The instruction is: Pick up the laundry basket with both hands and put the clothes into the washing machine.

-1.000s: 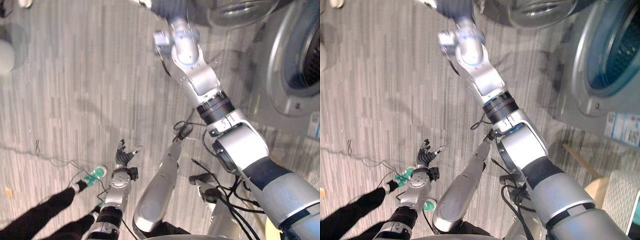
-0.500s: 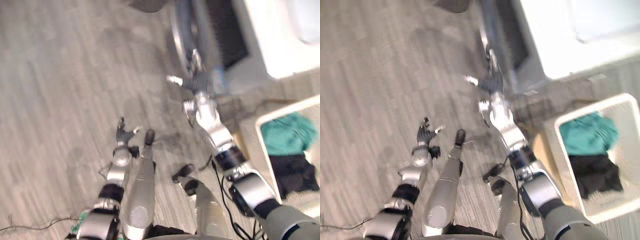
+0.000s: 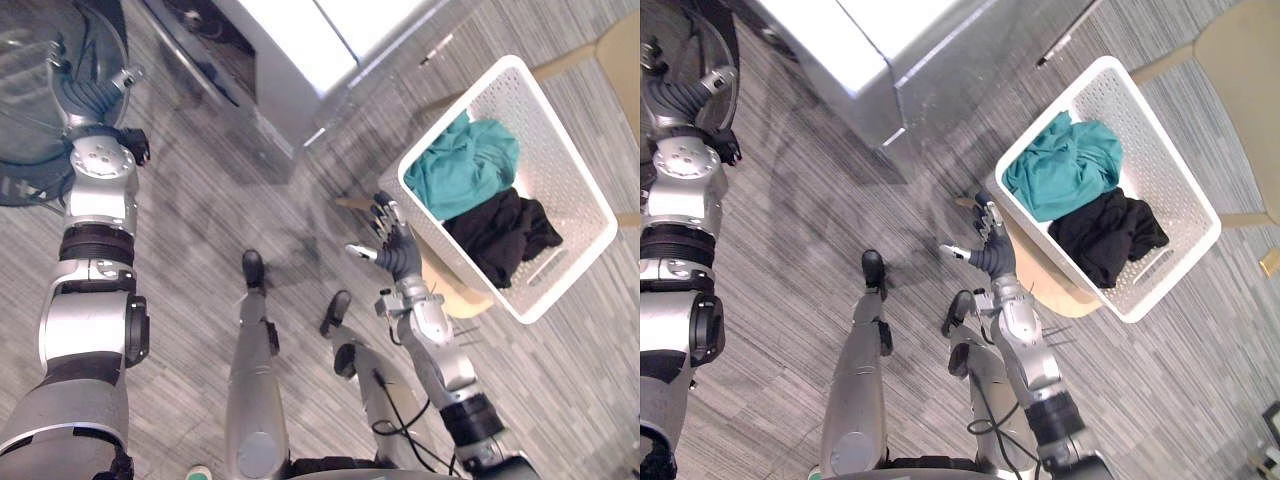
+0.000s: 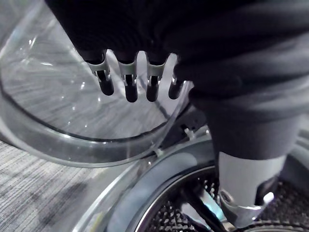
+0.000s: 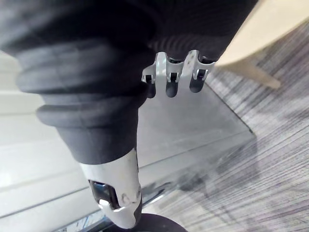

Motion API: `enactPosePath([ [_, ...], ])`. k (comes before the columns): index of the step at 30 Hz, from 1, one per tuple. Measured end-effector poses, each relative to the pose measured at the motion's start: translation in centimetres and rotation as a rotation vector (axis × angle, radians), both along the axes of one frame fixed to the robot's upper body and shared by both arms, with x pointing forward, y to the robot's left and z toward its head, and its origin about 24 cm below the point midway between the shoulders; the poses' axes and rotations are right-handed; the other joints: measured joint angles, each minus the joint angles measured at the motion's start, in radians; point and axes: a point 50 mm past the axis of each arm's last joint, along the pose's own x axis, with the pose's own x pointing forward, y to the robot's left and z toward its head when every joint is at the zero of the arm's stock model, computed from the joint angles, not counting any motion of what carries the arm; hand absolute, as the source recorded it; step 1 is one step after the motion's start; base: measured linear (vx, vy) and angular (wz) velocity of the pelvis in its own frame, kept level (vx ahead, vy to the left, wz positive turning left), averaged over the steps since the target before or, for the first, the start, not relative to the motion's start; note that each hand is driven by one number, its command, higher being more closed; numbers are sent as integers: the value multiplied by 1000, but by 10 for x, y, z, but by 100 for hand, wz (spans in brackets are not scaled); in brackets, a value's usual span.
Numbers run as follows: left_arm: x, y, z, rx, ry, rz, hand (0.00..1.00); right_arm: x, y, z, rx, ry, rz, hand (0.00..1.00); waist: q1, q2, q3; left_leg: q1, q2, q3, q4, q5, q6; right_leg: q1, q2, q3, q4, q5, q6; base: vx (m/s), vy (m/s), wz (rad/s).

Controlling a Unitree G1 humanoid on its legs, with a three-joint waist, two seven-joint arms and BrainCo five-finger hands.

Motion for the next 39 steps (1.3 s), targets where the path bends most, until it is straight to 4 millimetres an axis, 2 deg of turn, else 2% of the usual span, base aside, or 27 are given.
enactPosePath([
  [3,-5,5,5,-4,-24,22,0,-4,-9,-6,-6,19,-40,0,2,-1,0,-9,1,2,9,0,0,-4,0,-2,0,0,0,0,0,0],
  [6,-19,28,4,-75,-64,84,0,-5,-19,-7,-21,22,-81,0,6,-1,0,-30,5,2,24,-1,-1,-14,1,-9,0,0,0,3,-3,2],
  [9,-39,65,-15,-103,-18,210,0,-5,-26,-6,-21,16,-110,0,21,-1,0,-35,8,2,28,-1,-1,-14,2,-20,4,-1,0,17,-7,7],
  [10,-43,71,-20,-121,-6,233,0,-6,-27,-5,-20,14,-117,0,28,-1,0,-36,8,2,29,-1,-1,-14,2,-22,5,-1,0,22,-9,8],
  [12,-61,96,-37,-183,23,330,0,-8,-30,-2,-24,-1,-130,0,42,-1,0,-38,8,-4,34,-1,-1,-4,2,-40,7,-2,-1,31,-4,19],
  [15,-79,114,-55,-227,48,401,0,-11,-34,3,-19,-24,-143,0,57,-1,0,-33,1,-22,44,-7,-8,18,-2,-62,9,-11,-15,22,13,28],
  [18,-105,134,-76,-222,84,496,0,-13,-38,12,-22,-69,-160,0,72,-1,0,-25,-5,-26,60,-18,-8,37,-11,-81,24,-26,-30,-4,30,19],
  [19,-107,134,-79,-215,96,499,0,-13,-39,13,-26,-74,-164,0,75,-1,0,-21,-7,-26,62,-18,-8,43,-13,-84,24,-26,-31,-23,41,13],
  [22,-113,125,-105,-186,147,479,0,-13,-41,15,-43,-84,-176,0,83,-1,0,22,-20,-19,61,-26,-8,75,-34,-86,47,-50,-29,-28,38,9],
  [25,-110,98,-145,-188,215,397,0,-13,-43,16,-58,-91,-193,0,86,-1,-1,77,-36,0,52,-33,-3,109,-58,-85,69,-77,-26,-25,38,0],
  [27,-108,68,-193,-243,325,306,0,-12,-45,17,-84,-96,-209,0,76,0,-4,125,-49,10,44,-36,0,129,-79,-65,99,-97,-14,-25,39,-1],
  [28,-108,59,-206,-262,357,276,0,-12,-46,17,-97,-93,-217,0,75,1,-7,134,-52,16,41,-37,1,129,-84,-57,109,-101,-13,-9,30,-11],
  [29,-112,38,-236,-299,440,216,0,-10,-47,15,-121,-76,-222,0,67,3,-28,153,-59,32,32,-37,2,127,-95,-43,126,-108,-8,19,26,-24],
  [30,-120,20,-266,-336,536,168,0,-7,-47,12,-156,-60,-225,0,61,2,-43,180,-63,52,31,-36,6,136,-103,-21,134,-111,-3,35,20,-33],
  [31,-125,12,-280,-353,589,151,0,-6,-47,10,-175,-50,-228,0,59,3,-52,195,-64,63,32,-39,12,140,-106,-6,138,-112,-1,55,12,-47],
  [33,-150,-17,-329,-421,775,93,0,-1,-50,-1,-243,5,-238,0,37,18,-85,262,-72,108,35,-59,24,168,-112,46,143,-114,2,44,13,-56],
  [35,-170,-27,-351,-456,863,83,0,1,-53,-7,-261,37,-245,0,28,29,-111,300,-67,150,36,-75,23,178,-111,75,141,-112,4,23,-4,-67],
  [36,-183,-31,-364,-485,922,81,0,2,-55,-12,-276,61,-247,0,23,44,-125,331,-53,183,37,-87,22,192,-111,81,129,-105,8,30,-31,-81],
  [37,-193,-33,-372,-500,963,86,0,3,-56,-16,-294,82,-245,0,18,51,-135,355,-47,206,37,-97,17,204,-115,71,118,-109,11,37,-40,-93],
  [38,-205,-35,-382,-518,1009,98,0,4,-59,-19,-317,102,-245,0,8,64,-152,382,-40,237,34,-105,15,222,-136,16,109,-113,-1,29,-14,-79],
  [39,-209,-35,-386,-525,1031,100,0,4,-61,-21,-325,114,-248,0,7,69,-159,399,-38,253,34,-110,11,230,-145,-8,107,-108,0,46,-3,-80],
])
